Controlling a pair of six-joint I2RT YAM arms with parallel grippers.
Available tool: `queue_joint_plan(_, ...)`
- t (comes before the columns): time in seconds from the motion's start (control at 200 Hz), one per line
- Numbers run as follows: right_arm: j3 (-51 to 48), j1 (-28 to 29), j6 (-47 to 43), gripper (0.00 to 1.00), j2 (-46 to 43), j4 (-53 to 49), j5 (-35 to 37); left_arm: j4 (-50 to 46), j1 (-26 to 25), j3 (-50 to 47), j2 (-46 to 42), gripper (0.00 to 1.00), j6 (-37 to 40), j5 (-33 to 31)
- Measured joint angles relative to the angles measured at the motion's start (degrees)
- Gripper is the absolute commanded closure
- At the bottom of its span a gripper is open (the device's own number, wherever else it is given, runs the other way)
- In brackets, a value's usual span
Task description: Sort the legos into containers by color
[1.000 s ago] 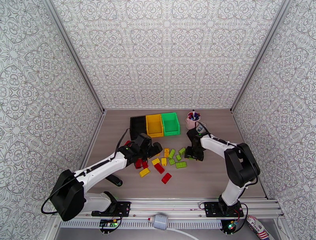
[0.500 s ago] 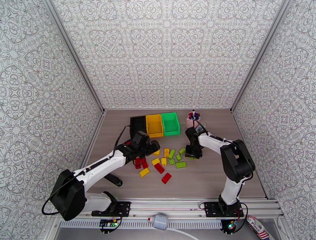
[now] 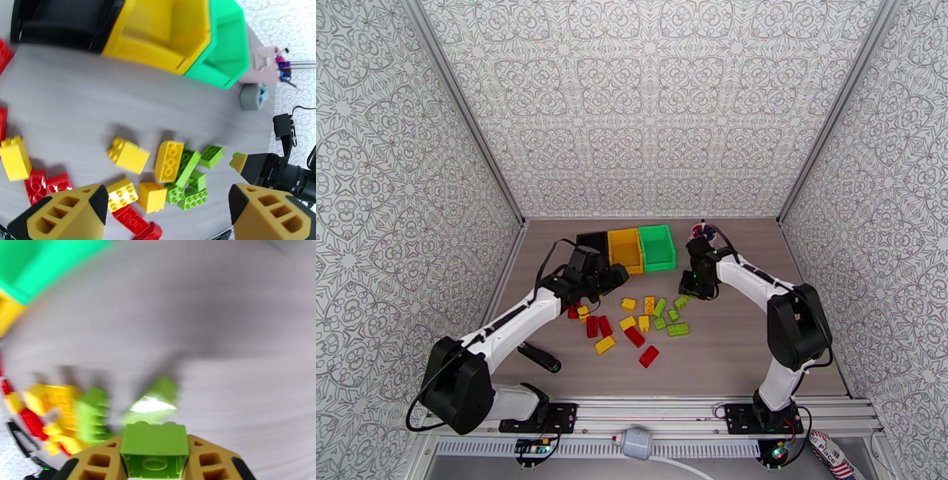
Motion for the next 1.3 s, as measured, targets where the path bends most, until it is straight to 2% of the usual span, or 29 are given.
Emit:
queue_joint_plan(0.24,14.47,-0.15,4.72,0.79,8.41,3.34,-6.01,0.00,0.72,3.41,3.80,0.14,1.31,1.62)
queue_joint_plan(0.465,28.55,-0.96,10.12,0.75,18.67,5.38,-7.74,-0.02,1.18,3.50,4.20,0.14,1.29,1.99)
queue_joint_plan(0.525,32.11,-1.33,11.41,0.69,21.05,5.31,-7.76,0.00,1.36,3.50,4.20,0.14,1.29,2.03)
queue_joint_plan(0.7,41.77,-2.95,13.99,0.36,27.54,4.04,-7.72,0.11,1.90,2.82,3.69,0.14,1.25,2.03)
queue_joint_plan(0.815,46.64,-3.58,13.88,0.27,30.45,2.21,-7.67,-0.09,2.58,1.03,1.75,0.14,1.25,1.99)
queue_joint_plan(0.975,47.43,-3.67,12.37,0.22,30.36,-1.05,-7.26,-1.33,3.04,0.24,-0.68,0.13,1.29,1.25)
queue_joint_plan(1.09,46.60,-3.61,10.62,0.21,29.00,-5.14,-5.03,-4.48,2.84,0.61,-1.25,0.09,1.31,-0.61)
queue_joint_plan(1.17,44.15,-3.61,8.87,0.20,26.05,-8.76,-2.36,-8.20,2.19,1.57,-1.22,0.01,1.36,-2.54)
queue_joint_plan(1.301,34.97,-3.61,6.71,0.17,16.94,-12.31,3.45,-14.34,-1.60,3.85,-1.31,0.01,1.31,-6.82)
